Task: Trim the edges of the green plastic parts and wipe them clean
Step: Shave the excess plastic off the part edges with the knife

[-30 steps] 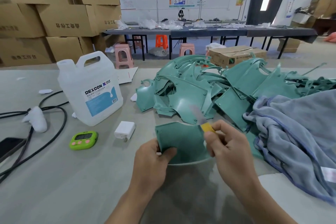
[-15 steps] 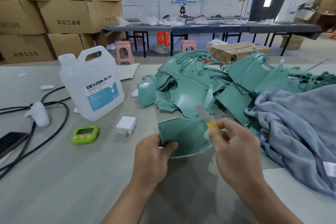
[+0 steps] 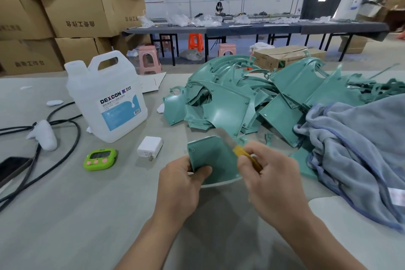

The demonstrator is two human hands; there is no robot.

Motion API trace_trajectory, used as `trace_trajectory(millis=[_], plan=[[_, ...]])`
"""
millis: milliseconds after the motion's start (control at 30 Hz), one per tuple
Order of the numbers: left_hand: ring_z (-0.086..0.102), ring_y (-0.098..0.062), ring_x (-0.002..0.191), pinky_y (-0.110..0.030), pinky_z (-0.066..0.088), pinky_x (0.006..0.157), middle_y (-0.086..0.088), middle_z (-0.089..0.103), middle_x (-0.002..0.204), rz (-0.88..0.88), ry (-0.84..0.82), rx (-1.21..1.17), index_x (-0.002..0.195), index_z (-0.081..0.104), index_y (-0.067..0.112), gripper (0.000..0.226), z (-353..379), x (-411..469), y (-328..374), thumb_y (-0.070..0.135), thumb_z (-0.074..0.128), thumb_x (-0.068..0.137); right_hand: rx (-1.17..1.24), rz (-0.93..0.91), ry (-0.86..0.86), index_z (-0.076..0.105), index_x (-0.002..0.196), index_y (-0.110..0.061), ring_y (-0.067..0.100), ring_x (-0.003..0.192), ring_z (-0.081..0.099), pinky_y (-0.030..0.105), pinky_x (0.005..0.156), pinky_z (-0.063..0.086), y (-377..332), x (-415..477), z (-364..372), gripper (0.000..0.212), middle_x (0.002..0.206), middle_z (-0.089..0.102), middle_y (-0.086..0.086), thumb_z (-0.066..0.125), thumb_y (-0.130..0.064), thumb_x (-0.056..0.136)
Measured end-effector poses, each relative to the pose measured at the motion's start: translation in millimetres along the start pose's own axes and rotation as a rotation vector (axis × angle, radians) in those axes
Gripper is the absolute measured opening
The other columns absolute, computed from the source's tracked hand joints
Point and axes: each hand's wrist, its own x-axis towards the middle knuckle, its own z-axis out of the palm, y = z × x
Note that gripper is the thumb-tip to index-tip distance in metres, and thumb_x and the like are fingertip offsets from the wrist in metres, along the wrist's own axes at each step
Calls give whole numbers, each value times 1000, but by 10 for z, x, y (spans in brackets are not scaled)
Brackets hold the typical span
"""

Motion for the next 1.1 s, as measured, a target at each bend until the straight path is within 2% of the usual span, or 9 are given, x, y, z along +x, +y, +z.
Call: trace_trajectory(millis=[133,300,433,567,700,767,900,1033,1100], plan=[[67,10,85,-2,44,68,34,72,92,-18,-1,-5,105,77,42,31,-36,0,-3,18,76,86,10,87,108,62,70,-21,14,51,45,17,50,32,85,86,-114,20,52,51,-7,66,-20,90],[67,9,84,-4,46,70,34,71,94,-5,-25,34,107,77,39,29,-21,14,-38,18,75,86,65,-1,-50,52,70,-17,11,48,39,19,47,29,-4,-32,-26,22,53,44,-2,59,-23,90],[66,10,82,-2,43,68,38,70,91,-29,-22,85,105,76,38,26,-21,15,-57,20,75,87,76,108,73,59,68,-15,13,46,40,18,45,30,23,63,-60,21,51,47,2,65,-13,88],[63,13,78,-3,44,64,44,65,84,-8,-22,141,86,71,49,19,-4,3,-11,30,71,85,152,-68,-58,54,75,-21,10,47,40,17,46,29,-138,-46,-47,19,55,44,-4,58,-33,91],[63,10,73,-7,44,59,40,64,78,5,-28,194,77,64,51,15,6,-15,18,38,66,83,38,-168,-164,52,80,-23,14,53,48,17,49,34,-252,-115,79,23,60,50,-5,46,-43,89],[61,12,74,-4,40,59,44,61,77,33,-31,232,78,61,57,24,-13,-37,35,35,69,85,23,-139,-115,51,77,-20,15,55,48,22,52,36,-241,-87,84,24,62,51,-4,47,-40,89],[64,8,76,-8,46,64,40,65,86,54,-30,197,102,60,48,21,-39,-69,75,38,66,85,55,-77,87,51,72,-19,15,51,42,21,48,31,-154,-30,-16,19,62,47,0,54,-29,88],[63,6,74,-8,41,59,37,65,79,4,-36,209,76,62,45,13,1,-53,60,36,66,84,0,-187,-108,47,77,-26,10,51,45,15,48,33,-240,-141,68,20,59,47,-9,46,-41,90],[62,7,74,-7,40,58,40,63,78,5,-43,218,82,62,44,9,-8,-64,65,37,66,85,-52,-152,-82,45,77,-25,13,54,48,20,50,36,-228,-115,101,23,63,50,-9,43,-43,91]])
